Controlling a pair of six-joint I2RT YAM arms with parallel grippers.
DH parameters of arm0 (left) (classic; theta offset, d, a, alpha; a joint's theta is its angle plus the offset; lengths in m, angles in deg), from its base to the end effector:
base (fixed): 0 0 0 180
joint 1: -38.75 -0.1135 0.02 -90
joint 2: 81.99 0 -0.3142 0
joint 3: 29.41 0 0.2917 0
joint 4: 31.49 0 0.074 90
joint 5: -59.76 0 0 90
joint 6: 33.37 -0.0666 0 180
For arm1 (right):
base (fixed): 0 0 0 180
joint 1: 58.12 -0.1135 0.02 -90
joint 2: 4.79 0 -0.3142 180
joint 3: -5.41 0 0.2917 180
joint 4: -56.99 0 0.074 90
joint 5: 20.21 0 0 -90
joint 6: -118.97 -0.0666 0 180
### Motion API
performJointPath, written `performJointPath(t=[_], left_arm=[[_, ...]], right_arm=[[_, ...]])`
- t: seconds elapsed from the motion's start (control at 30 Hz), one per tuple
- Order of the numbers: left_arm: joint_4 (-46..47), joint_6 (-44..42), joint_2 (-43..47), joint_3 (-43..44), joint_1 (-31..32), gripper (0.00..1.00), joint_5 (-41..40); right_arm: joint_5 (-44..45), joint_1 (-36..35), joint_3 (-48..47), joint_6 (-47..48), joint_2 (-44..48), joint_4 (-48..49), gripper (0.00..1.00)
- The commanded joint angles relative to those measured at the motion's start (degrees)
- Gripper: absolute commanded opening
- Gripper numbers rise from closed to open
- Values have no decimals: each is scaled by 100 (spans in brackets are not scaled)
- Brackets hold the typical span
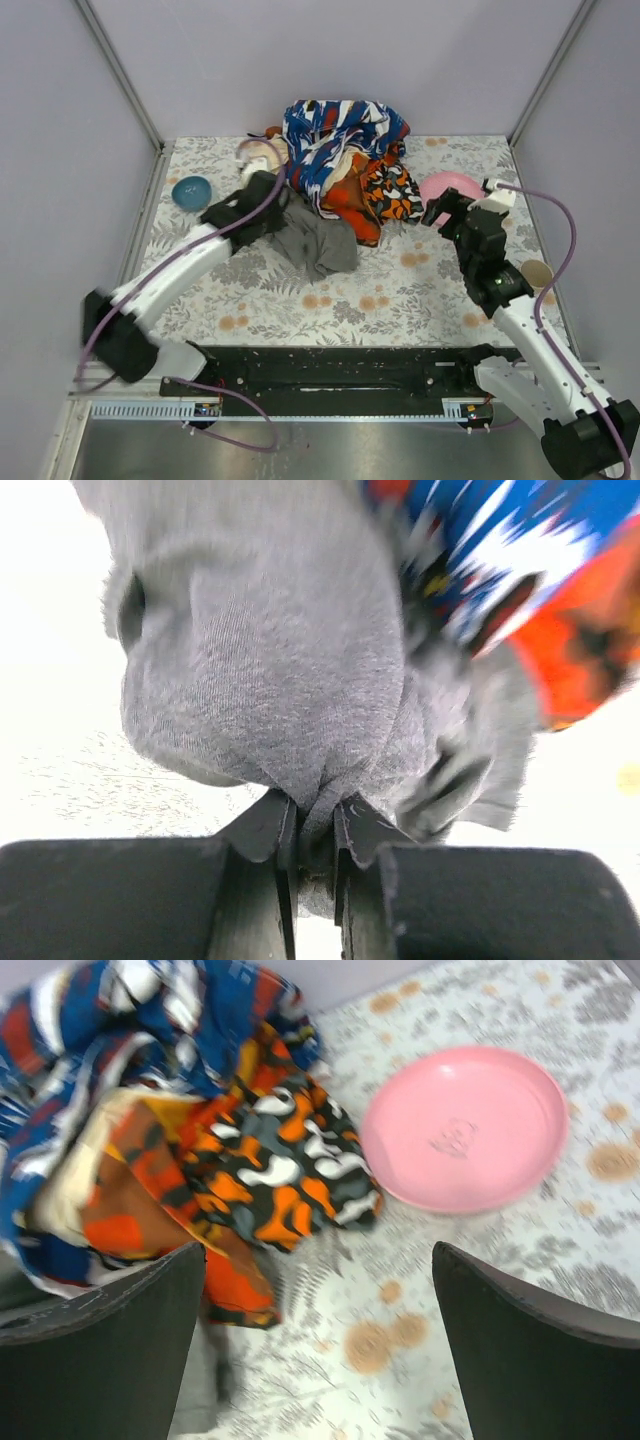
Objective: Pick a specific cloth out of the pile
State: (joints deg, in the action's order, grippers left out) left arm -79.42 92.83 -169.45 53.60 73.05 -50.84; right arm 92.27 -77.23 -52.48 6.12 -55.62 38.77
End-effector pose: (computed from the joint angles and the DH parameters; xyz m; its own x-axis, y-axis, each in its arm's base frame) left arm 0.3272 -0.1949 0.2968 -0.7348 -0.1680 -0.6572 -0.1040 0.9853 -0.1356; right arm 0.2389 0.0558 0.3667 -0.1484 0.3283 -0.9328 0.1189 0.9424 0.3128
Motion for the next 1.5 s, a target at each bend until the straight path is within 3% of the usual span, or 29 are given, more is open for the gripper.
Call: performJointPath(t=[0.0, 0.2, 0.3, 0.47, 0.6, 0.73, 0.87, 1.07, 1.17, 1.2, 1.33, 1.37, 1.47], left_arm=[[-278, 166, 2369, -345, 103, 0, -998], [-1525, 782, 4314, -496, 103, 0, -1884], [-2369, 1098, 4685, -127, 103, 0, -2631], [-3390, 1591, 4773, 427, 103, 0, -3195], [-3259, 1574, 4668, 384, 103, 0, -3055], [-3163, 1661, 4352, 314, 94, 0, -3432], [-2715, 1653, 3975, -186, 94, 12, -3688], [-1977, 1732, 3429, -986, -397, 15, -2776], [-1337, 1636, 3341, -1688, -723, 28, -1837], [-1117, 1557, 3297, -1960, -793, 37, -1642], [-876, 1424, 3060, -2534, -1030, 92, -753], [-973, 1442, 3033, -2473, -1066, 99, -735], [-1368, 1354, 3173, -2079, -1075, 99, -665]], right_arm=[[599, -13, 725, -254, 748, 161, 99], [573, -13, 1227, -536, 1654, -401, 100], [608, -5, 1332, -589, 1909, -551, 100], [538, -13, 1385, -615, 2086, -578, 99], [486, -13, 1368, -589, 1989, -604, 99], [450, -13, 1341, -589, 1901, -666, 99], [398, -13, 1350, -598, 1910, -657, 99], [354, -13, 1332, -615, 1910, -692, 99], [319, -13, 1359, -650, 1893, -701, 99], [318, -13, 1359, -677, 1866, -701, 99], [240, -13, 1289, -720, 1726, -754, 99], [205, -13, 1262, -756, 1682, -780, 99], [151, -13, 1139, -800, 1559, -876, 99]])
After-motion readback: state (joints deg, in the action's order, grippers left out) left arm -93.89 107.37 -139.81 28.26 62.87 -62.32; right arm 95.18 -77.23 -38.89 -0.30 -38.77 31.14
